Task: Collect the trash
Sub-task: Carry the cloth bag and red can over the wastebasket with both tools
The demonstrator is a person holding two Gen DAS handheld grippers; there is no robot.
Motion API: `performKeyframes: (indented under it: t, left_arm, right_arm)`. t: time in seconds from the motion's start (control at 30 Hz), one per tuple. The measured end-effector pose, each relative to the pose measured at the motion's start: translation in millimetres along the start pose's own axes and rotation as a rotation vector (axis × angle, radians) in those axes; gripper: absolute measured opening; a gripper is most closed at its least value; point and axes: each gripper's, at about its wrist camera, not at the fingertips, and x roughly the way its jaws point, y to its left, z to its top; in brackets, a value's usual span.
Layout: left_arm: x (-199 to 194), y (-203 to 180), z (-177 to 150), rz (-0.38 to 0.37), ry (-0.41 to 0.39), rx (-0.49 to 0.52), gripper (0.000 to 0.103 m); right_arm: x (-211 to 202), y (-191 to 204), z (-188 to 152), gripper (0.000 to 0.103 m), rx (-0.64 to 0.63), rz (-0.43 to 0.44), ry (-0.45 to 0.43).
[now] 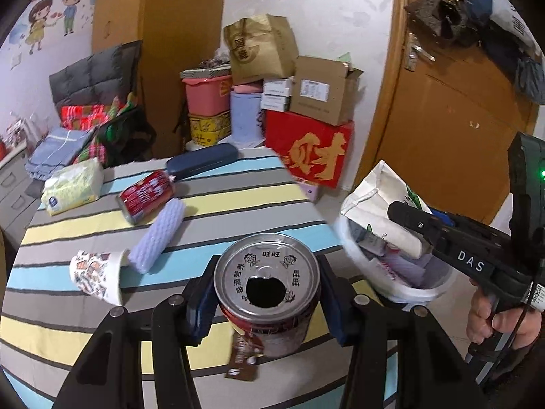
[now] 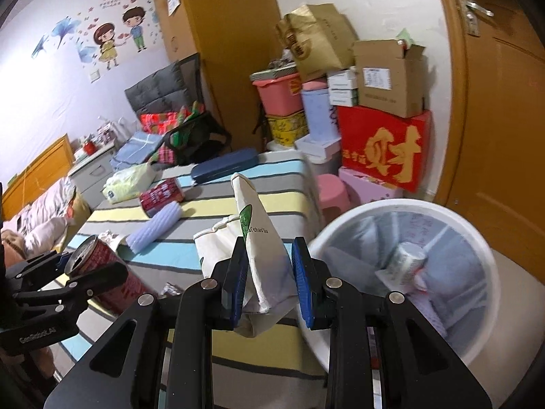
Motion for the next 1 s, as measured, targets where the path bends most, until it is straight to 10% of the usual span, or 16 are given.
performKeyframes:
  t: [1.0]
  left_arm:
    - [77.1,-146.6,23.9,-0.209,0.072,0.159,0.053]
  right_arm:
    - [-24.1,-114.6,-19.7,0.027,0.14,-0.282,0.062]
